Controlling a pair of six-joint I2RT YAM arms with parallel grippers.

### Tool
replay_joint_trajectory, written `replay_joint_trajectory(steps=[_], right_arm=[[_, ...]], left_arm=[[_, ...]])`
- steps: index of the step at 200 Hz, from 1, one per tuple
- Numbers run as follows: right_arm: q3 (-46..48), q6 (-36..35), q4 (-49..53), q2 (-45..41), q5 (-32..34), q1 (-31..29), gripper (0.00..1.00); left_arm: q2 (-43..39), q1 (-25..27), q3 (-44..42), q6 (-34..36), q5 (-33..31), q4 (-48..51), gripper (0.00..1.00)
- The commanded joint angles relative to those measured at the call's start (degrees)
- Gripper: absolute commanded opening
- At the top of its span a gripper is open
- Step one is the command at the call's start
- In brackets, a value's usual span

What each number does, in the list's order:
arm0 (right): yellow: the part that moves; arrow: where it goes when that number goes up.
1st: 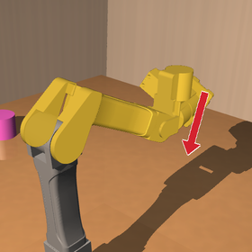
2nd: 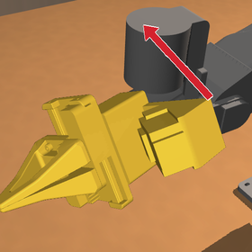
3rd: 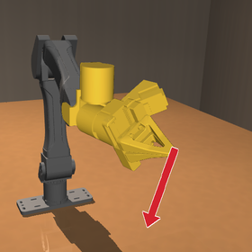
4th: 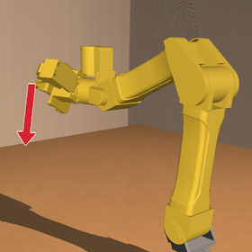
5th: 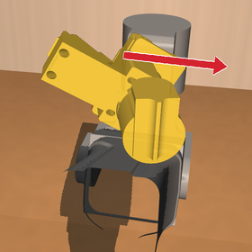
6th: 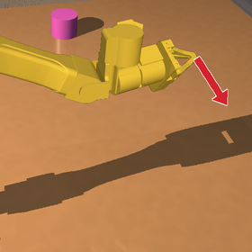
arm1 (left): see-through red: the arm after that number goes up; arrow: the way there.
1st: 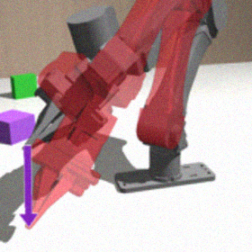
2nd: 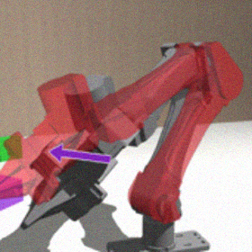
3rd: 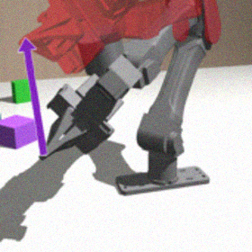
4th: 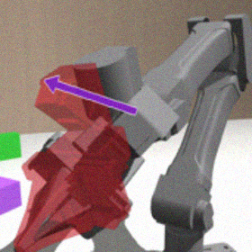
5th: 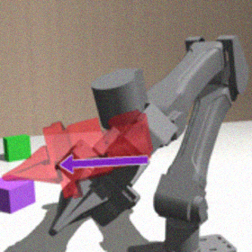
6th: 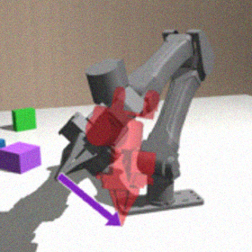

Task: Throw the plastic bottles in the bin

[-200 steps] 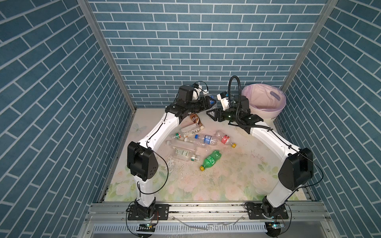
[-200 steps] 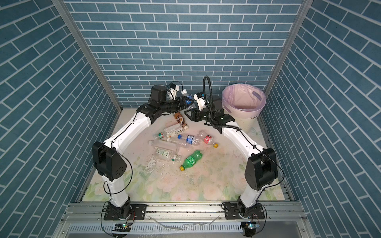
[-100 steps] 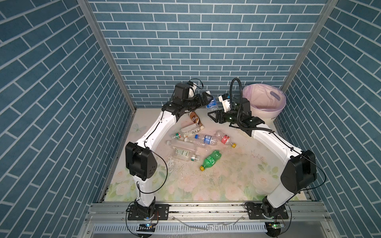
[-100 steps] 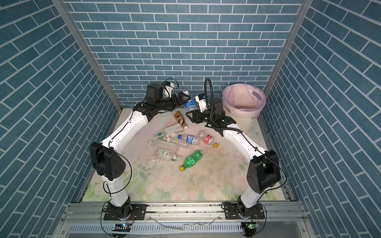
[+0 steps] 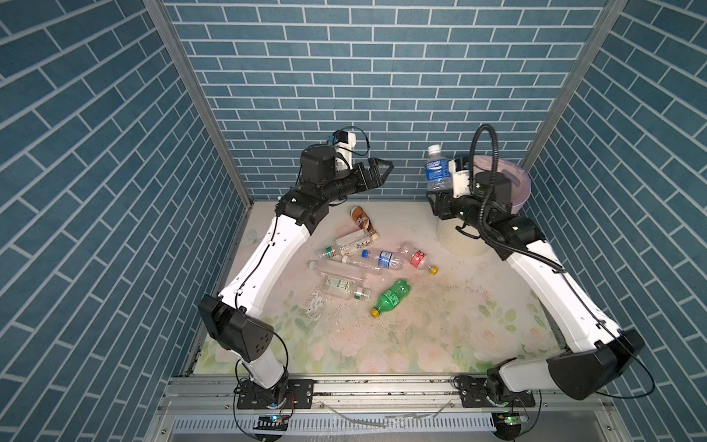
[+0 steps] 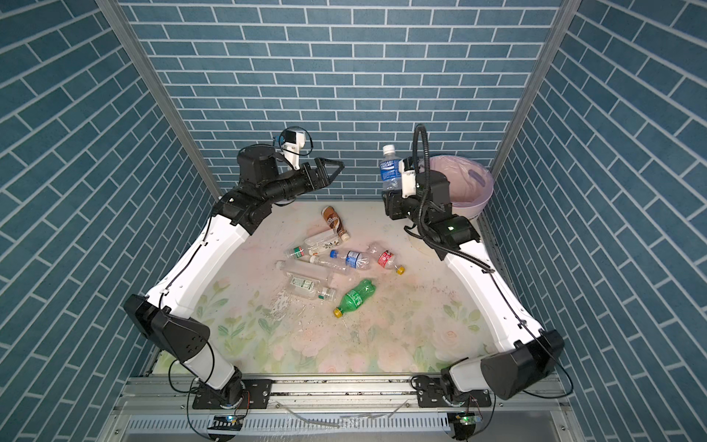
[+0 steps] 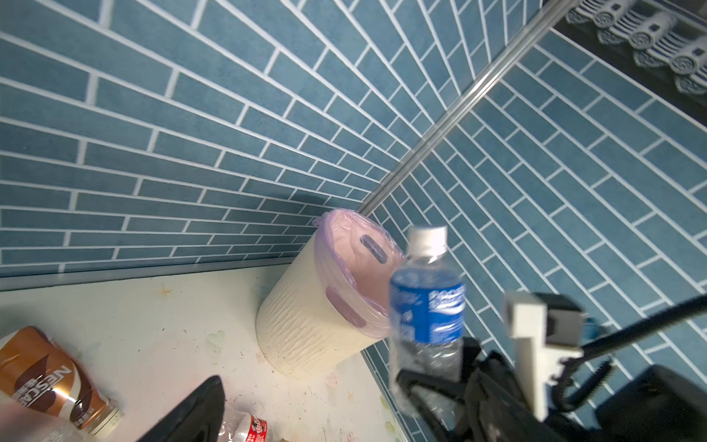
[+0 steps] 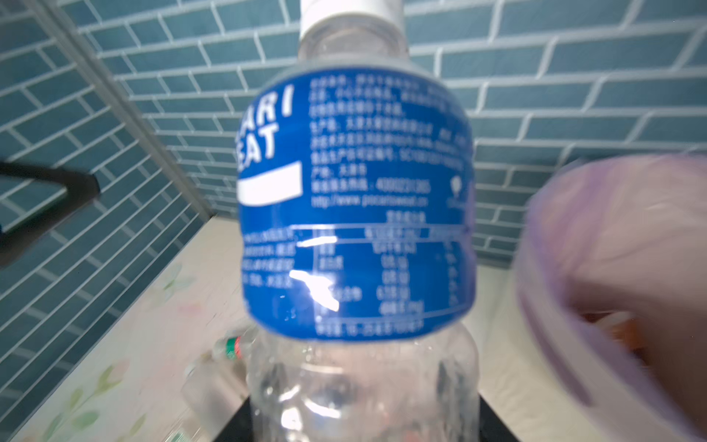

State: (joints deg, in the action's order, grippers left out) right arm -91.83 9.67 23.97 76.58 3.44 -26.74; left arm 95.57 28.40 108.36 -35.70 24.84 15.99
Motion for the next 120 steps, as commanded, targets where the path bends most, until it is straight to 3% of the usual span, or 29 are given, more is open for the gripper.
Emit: replay_joint_trajectory(steps=[1, 51, 92, 101, 108, 120], right_arm=[[-7.0, -7.6, 0.8, -6.1, 14.6, 0.2, 0.39], [-14.4, -14.4, -0.7, -6.4, 22.4, 1.9, 0.39], [-12.9, -5.5, 4.5, 4.6, 18.6, 12.5, 0.41], [-13.3, -2.4, 6.9, 7.7, 17.8, 14.7, 0.46], [-14.3, -0.3, 9.1, 10.2, 17.3, 16.3, 0.57], [-16.0, -0.5, 10.2, 12.1, 16.6, 16.6, 0.87]], left_arm=[[0.2, 3.1, 0.9, 6.3, -2.3, 1.6, 0.99], [1.3, 9.8, 3.7, 17.7, -9.9, 6.7, 0.99], [1.5, 10.0, 3.1, 20.2, -11.9, 8.0, 0.99], [1.3, 10.0, 2.8, 20.8, -12.5, 8.5, 0.99], [1.2, 10.0, 2.5, 21.3, -13.3, 8.7, 0.99], [0.8, 10.0, 1.9, 21.9, -15.2, 9.2, 0.99]])
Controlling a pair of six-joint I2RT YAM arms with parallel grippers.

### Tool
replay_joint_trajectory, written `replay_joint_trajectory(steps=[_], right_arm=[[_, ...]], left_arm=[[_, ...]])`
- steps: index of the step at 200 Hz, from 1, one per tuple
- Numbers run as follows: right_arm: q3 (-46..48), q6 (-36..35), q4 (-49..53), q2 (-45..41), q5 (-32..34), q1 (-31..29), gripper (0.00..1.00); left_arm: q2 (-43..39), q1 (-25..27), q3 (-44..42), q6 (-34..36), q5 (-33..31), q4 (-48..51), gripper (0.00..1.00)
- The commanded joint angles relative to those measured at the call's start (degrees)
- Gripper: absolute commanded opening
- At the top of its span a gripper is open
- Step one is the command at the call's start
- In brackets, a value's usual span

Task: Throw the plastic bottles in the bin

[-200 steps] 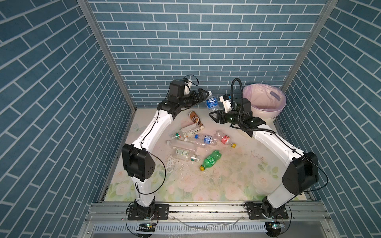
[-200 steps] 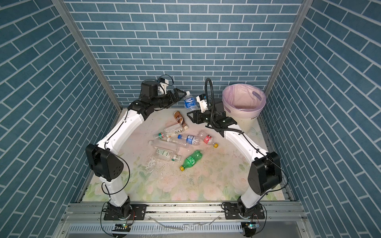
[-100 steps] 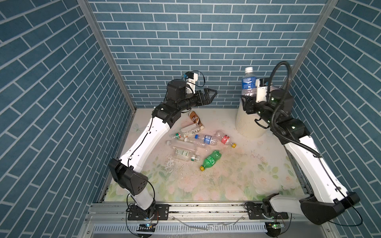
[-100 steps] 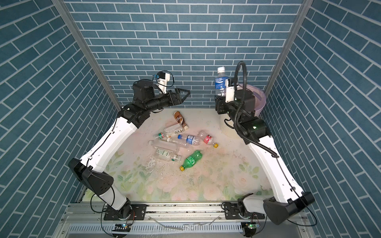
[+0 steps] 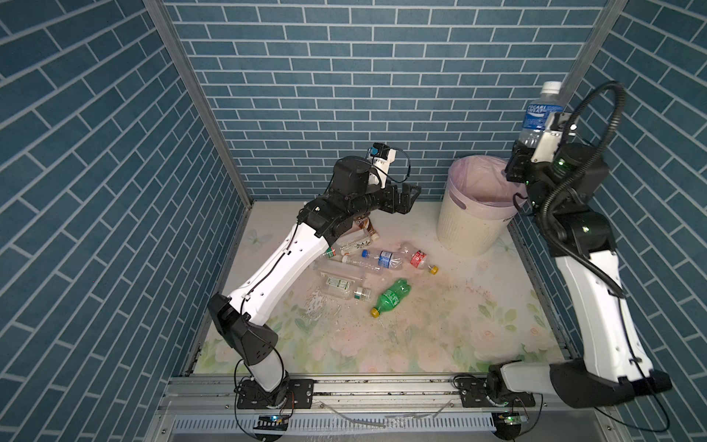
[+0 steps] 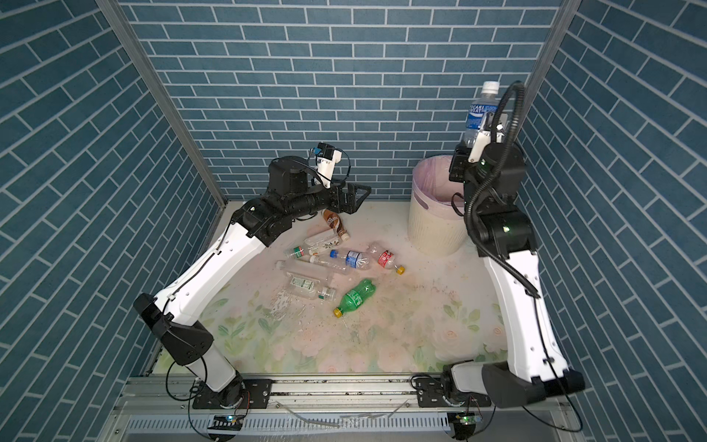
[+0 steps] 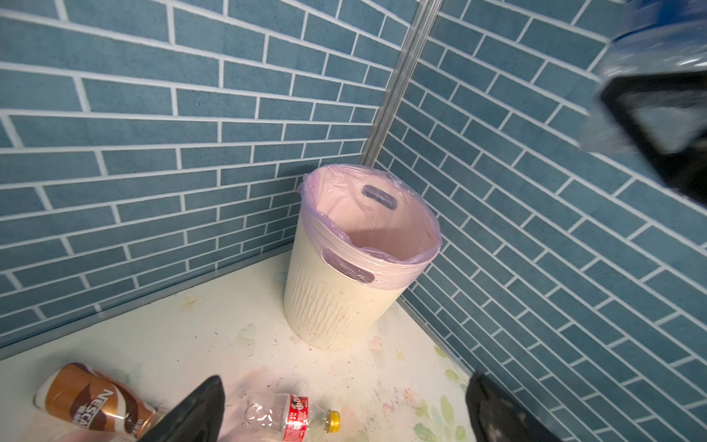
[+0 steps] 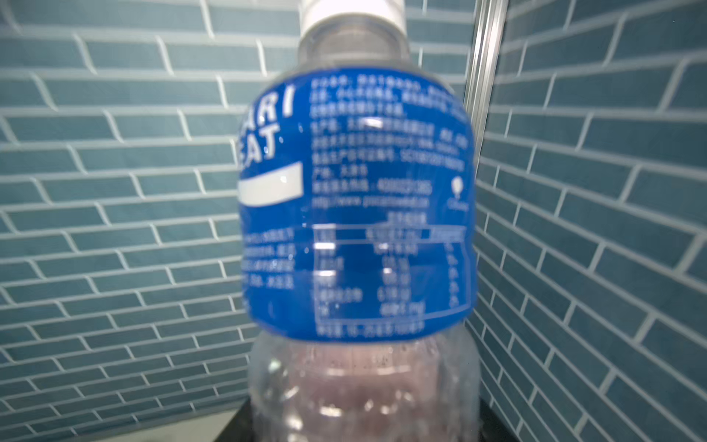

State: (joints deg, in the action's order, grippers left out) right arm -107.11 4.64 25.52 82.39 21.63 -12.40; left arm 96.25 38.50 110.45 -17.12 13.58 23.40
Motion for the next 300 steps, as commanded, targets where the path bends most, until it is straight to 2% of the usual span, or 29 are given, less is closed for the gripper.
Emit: replay_joint_trajectory(steps=[1, 5, 9, 33, 48, 86, 111, 134, 152, 187, 207, 238, 300], right_arm=[[-0.8, 4.4, 8.6, 6.3, -1.6, 2.3, 0.9], [-1.1, 4.4, 8.5, 6.1, -1.9, 2.2, 0.97], [-1.3, 4.6, 8.1, 5.7, -2.3, 2.2, 0.99], [-1.3, 5.1, 5.5, 1.3, -3.7, 2.1, 0.99], [-3.0, 4.8, 6.9, 0.3, -4.1, 2.1, 0.99], [-1.3, 5.6, 7.9, -1.9, -6.5, 2.1, 0.99], [0.3, 6.7, 8.0, -2.1, -10.1, 1.5, 0.99], [1.6, 5.9, 7.8, -1.2, -11.6, -1.8, 0.99], [3.5, 4.2, 6.5, -0.4, -11.3, -5.8, 0.99], [6.4, 3.6, 4.8, 3.3, -12.7, -12.7, 0.99], [7.8, 4.0, 3.5, 5.8, -13.8, -15.7, 0.99], [9.8, 4.1, 1.8, 9.6, -13.9, -19.2, 0.99], [15.8, 4.0, -4.8, 13.2, -15.7, -20.4, 0.99]], left_arm=[[0.0, -0.1, -0.2, 3.3, -4.1, 1.9, 0.99], [0.0, -0.2, -0.4, 3.4, -4.5, 2.1, 0.99], [-0.1, -0.2, -0.6, 3.7, -4.7, 2.2, 0.99], [-1.1, -0.5, -2.2, 4.7, -6.8, 2.1, 0.99], [-1.5, -1.6, -3.3, 2.6, -7.5, 1.7, 0.99], [0.4, -6.9, -1.8, -5.5, -0.9, 5.3, 0.99], [0.4, -8.9, -2.7, -7.4, -1.8, 8.5, 0.99], [0.4, -11.6, -4.7, -9.9, -3.1, 12.5, 0.99], [0.9, -14.2, -6.5, -9.9, -0.4, 14.6, 0.99], [3.9, -18.7, -7.8, -10.4, 0.3, 18.6, 0.99], [6.9, -20.4, -7.9, -11.7, 1.7, 17.4, 0.99], [14.7, -21.3, -3.0, -13.9, 2.6, 16.9, 0.99], [32.8, -22.0, 11.5, -21.8, 8.2, 11.8, 0.99]])
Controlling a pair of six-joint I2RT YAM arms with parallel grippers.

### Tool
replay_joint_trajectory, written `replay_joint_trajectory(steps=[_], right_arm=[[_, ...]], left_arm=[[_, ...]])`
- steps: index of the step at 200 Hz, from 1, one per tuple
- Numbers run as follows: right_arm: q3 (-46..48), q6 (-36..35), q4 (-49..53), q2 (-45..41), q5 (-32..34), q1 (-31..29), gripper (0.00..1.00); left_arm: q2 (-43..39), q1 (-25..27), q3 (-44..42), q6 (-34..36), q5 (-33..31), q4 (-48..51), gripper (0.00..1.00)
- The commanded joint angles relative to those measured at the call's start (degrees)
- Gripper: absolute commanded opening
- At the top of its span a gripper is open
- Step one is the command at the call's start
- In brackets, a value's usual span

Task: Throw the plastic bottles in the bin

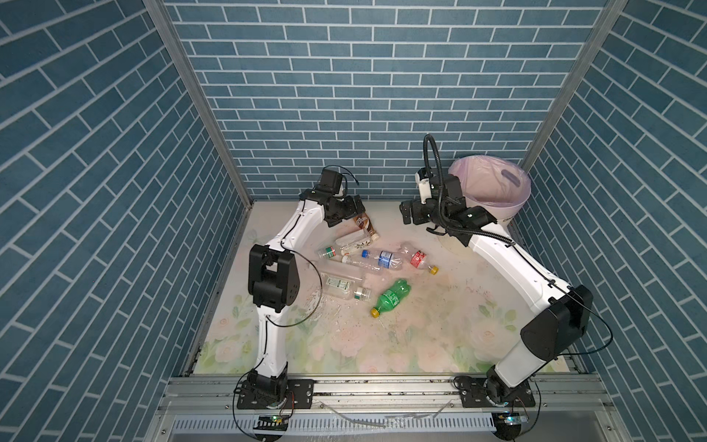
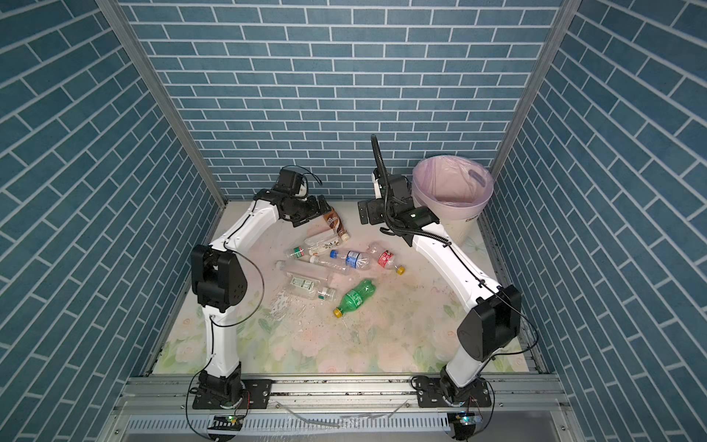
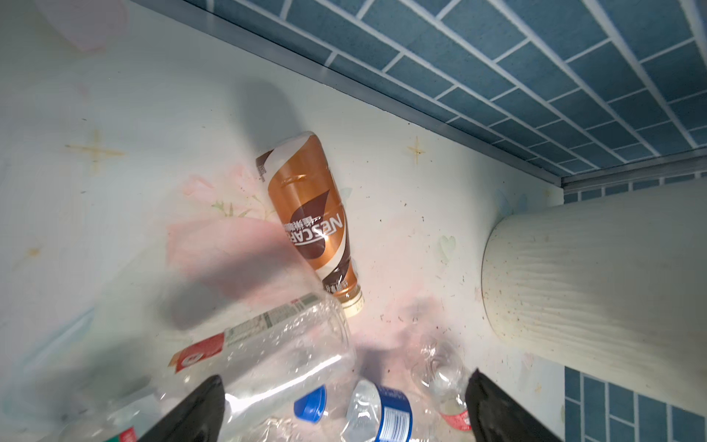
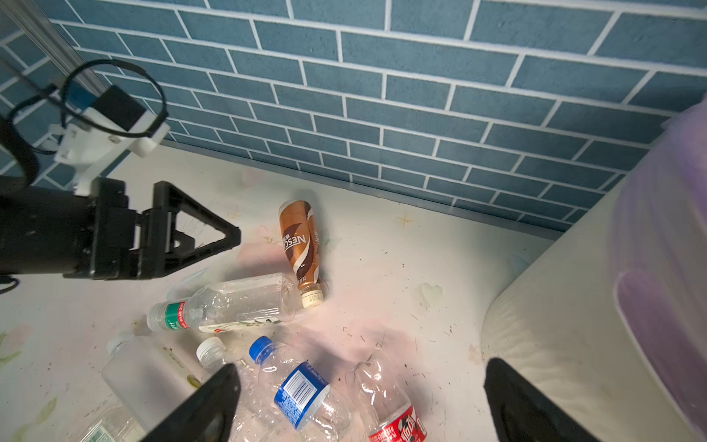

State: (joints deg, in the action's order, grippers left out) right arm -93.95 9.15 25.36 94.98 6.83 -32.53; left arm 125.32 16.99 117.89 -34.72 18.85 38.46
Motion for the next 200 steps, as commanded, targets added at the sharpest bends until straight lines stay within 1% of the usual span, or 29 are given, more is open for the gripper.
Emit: replay_joint_trajectory(steps=[1, 17, 47, 89, 105, 128, 174, 186, 200], right_arm=[[2.7, -0.6, -4.7, 0.7, -1.0, -0.3, 0.99], [3.8, -1.0, -5.9, 1.4, -0.8, -0.3, 0.99], [5.2, -1.4, -8.6, 2.2, 0.4, -0.3, 0.99], [7.1, -1.2, -11.3, 2.3, -0.4, -0.2, 0.99], [7.9, -1.1, -11.8, 2.1, -1.3, -0.1, 0.99], [8.0, -1.2, -11.4, 2.5, -2.2, 0.0, 0.99], [10.5, 0.0, -13.8, 1.1, -1.9, 0.8, 0.99], [11.3, 0.4, -14.3, 0.6, -1.9, 1.1, 0.99], [12.1, 0.8, -15.0, 0.0, -1.9, 1.4, 0.99]], left_arm=[[4.0, -0.5, 4.1, -4.4, 2.9, -3.4, 0.99], [7.6, -0.6, 7.3, -6.1, 2.3, -3.2, 0.99], [14.7, -0.6, 15.4, -7.4, -0.7, 1.0, 0.99], [21.2, -0.6, 20.0, -9.9, -2.9, -0.3, 0.99], [23.3, -0.6, 21.6, -10.2, -1.7, -2.7, 0.99], [27.2, -0.6, 26.7, -10.2, -3.0, -0.1, 0.99], [30.1, -0.6, 27.1, -11.9, -4.1, -1.1, 0.99], [30.5, -0.6, 27.1, -11.9, -4.4, -1.5, 0.97], [30.8, -0.6, 27.1, -12.1, -4.4, -2.1, 0.91]])
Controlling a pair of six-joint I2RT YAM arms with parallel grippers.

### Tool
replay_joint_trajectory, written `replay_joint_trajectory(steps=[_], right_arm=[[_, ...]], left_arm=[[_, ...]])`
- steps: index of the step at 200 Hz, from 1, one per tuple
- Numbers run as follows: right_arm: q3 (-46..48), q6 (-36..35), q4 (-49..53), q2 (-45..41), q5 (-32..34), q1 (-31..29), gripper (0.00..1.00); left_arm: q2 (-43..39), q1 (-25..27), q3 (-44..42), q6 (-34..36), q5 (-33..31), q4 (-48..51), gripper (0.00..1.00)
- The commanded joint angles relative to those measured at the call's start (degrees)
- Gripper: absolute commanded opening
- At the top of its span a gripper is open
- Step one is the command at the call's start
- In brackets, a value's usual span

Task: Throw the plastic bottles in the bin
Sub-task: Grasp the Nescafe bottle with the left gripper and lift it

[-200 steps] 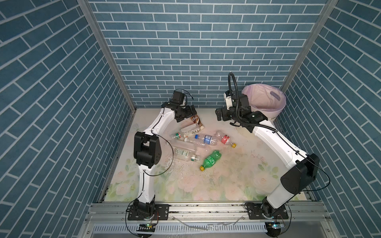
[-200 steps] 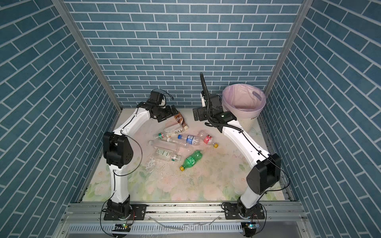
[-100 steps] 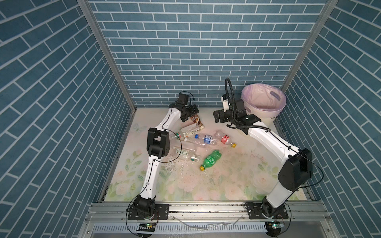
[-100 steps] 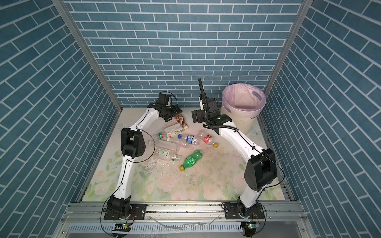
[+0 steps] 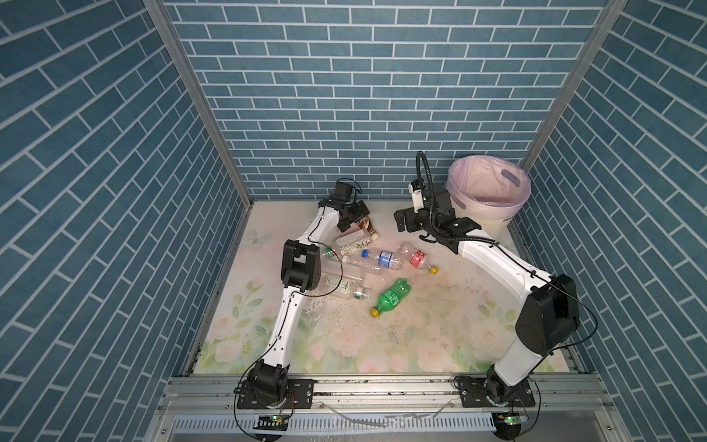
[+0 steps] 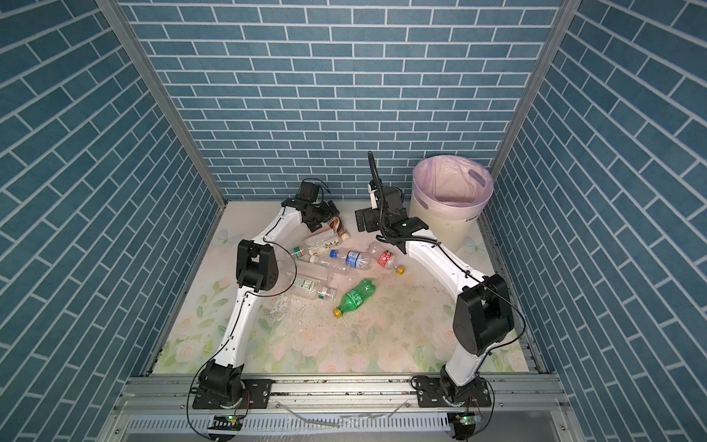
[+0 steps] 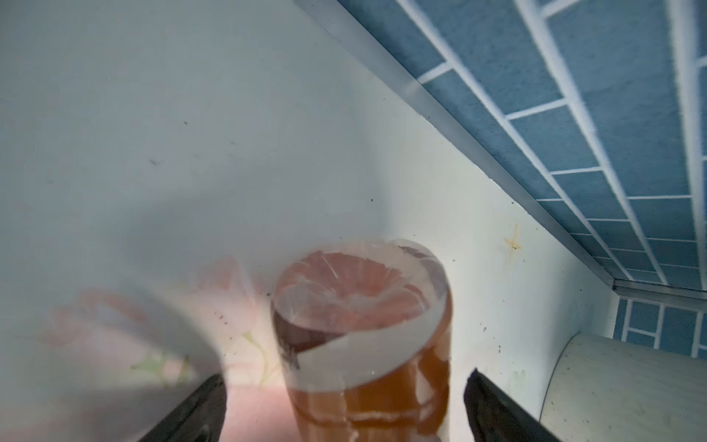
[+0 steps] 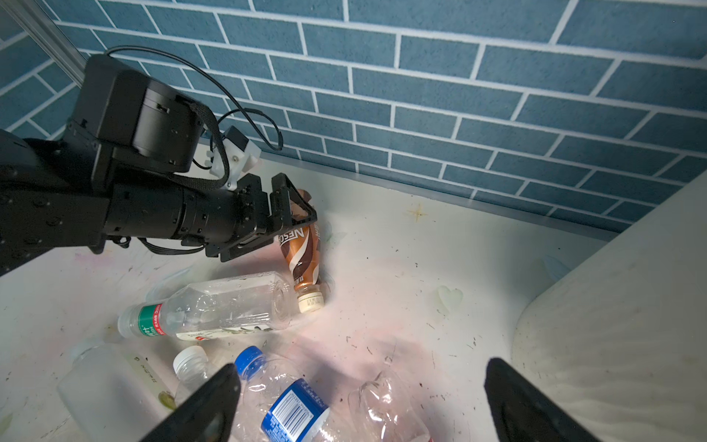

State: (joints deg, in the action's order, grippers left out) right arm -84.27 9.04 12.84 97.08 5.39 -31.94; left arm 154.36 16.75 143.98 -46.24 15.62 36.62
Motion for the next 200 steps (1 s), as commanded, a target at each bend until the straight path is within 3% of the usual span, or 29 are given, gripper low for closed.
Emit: replay_joint_trajectory(steps=[1, 17, 76, 140, 200], right_arm=[[2.5, 0.9, -2.5, -2.1, -0.5, 0.8, 0.99], [3.2, 1.5, -3.1, -2.8, -0.4, 1.1, 0.99], [6.3, 2.2, -3.3, -4.6, 0.7, 1.5, 0.98], [9.1, 6.7, -3.2, -6.7, -1.5, 1.6, 0.99], [9.8, 9.7, -3.3, -9.2, -5.5, 1.7, 0.99]], left_arm=[[1.8, -0.4, 1.0, -0.6, -1.2, -0.4, 0.91], [2.1, -0.4, 1.1, -0.6, -1.3, -1.1, 0.87], [3.7, -0.8, 2.9, -0.6, 0.8, -4.5, 0.56], [-1.7, -0.1, 2.7, 0.0, 3.4, -6.4, 0.54], [-12.8, 1.9, -1.4, 3.2, 5.5, -6.3, 0.56]])
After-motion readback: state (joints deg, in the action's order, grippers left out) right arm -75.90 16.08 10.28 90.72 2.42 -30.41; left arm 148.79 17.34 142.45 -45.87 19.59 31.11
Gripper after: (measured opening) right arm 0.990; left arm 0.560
